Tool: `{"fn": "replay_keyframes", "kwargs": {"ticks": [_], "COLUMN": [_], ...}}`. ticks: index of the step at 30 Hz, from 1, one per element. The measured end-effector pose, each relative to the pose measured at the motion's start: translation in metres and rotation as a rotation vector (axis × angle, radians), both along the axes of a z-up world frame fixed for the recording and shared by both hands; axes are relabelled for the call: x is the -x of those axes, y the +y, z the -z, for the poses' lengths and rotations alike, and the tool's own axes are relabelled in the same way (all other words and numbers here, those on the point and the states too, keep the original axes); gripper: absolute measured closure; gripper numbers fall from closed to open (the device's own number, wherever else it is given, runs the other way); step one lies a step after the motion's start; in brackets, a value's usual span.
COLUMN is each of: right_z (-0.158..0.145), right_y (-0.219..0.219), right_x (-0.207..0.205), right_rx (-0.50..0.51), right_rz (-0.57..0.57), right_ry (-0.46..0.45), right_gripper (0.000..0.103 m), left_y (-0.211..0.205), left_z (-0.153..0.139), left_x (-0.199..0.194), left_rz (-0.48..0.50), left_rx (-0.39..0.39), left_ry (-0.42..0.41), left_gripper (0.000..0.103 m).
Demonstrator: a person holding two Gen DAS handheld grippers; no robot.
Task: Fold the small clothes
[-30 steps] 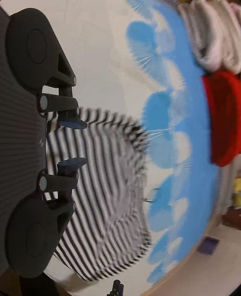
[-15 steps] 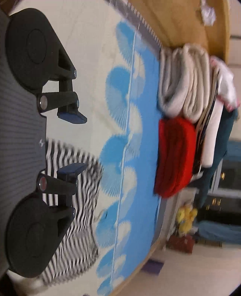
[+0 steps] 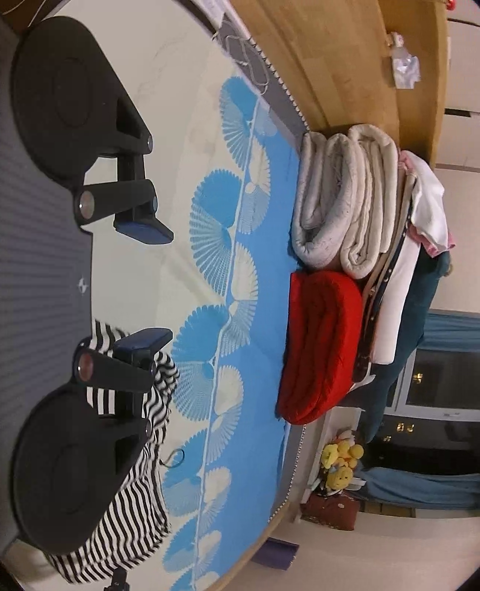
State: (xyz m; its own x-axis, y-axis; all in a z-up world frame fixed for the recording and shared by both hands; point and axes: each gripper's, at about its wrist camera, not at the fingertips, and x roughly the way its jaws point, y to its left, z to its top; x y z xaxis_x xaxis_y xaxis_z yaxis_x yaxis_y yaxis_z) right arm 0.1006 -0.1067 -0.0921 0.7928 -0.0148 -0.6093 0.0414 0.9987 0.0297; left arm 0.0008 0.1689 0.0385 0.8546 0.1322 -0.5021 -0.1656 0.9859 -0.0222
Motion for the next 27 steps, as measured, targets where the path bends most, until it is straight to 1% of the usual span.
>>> {"fn": "replay_keyframes", "kwargs": {"ticks": [2, 7, 11, 15, 20, 21, 24, 25, 27], "right_z": [0.001, 0.003, 0.007, 0.011, 0.014, 0.014, 0.015, 0.016, 0.016], "right_y": [0.017, 0.052, 0.073, 0.083, 0.087, 0.088, 0.095, 0.098, 0.104], "right_x": [-0.002, -0.004, -0.006, -0.008, -0.010, -0.010, -0.012, -0.014, -0.017], "right_rx": [0.007, 0.011, 0.048, 0.066, 0.070, 0.072, 0.074, 0.059, 0.027], "right_rz": [-0.030, -0.098, -0.142, -0.161, -0.151, -0.153, -0.191, -0.203, -0.211], "right_ry": [-0.007, -0.018, -0.020, -0.009, -0.004, -0.006, -0.003, 0.008, 0.020], "right_gripper": [0.057, 0.057, 0.060, 0.060, 0.060, 0.062, 0.075, 0.082, 0.088], "left_y": [0.007, 0.036, 0.049, 0.056, 0.058, 0.059, 0.058, 0.058, 0.057], "left_z": [0.002, 0.003, 0.004, 0.003, 0.004, 0.004, 0.004, 0.004, 0.004], "left_x": [0.003, 0.009, 0.011, 0.013, 0.011, 0.011, 0.010, 0.010, 0.011], "left_rz": [-0.008, -0.048, -0.075, -0.083, -0.083, -0.083, -0.083, -0.083, -0.086], "left_rx": [0.006, 0.067, 0.079, 0.093, 0.096, 0.095, 0.098, 0.100, 0.104], "left_ry": [-0.003, -0.002, 0.007, 0.003, 0.012, 0.014, 0.015, 0.015, 0.015], "left_gripper": [0.045, 0.044, 0.044, 0.044, 0.044, 0.044, 0.043, 0.043, 0.043]}}
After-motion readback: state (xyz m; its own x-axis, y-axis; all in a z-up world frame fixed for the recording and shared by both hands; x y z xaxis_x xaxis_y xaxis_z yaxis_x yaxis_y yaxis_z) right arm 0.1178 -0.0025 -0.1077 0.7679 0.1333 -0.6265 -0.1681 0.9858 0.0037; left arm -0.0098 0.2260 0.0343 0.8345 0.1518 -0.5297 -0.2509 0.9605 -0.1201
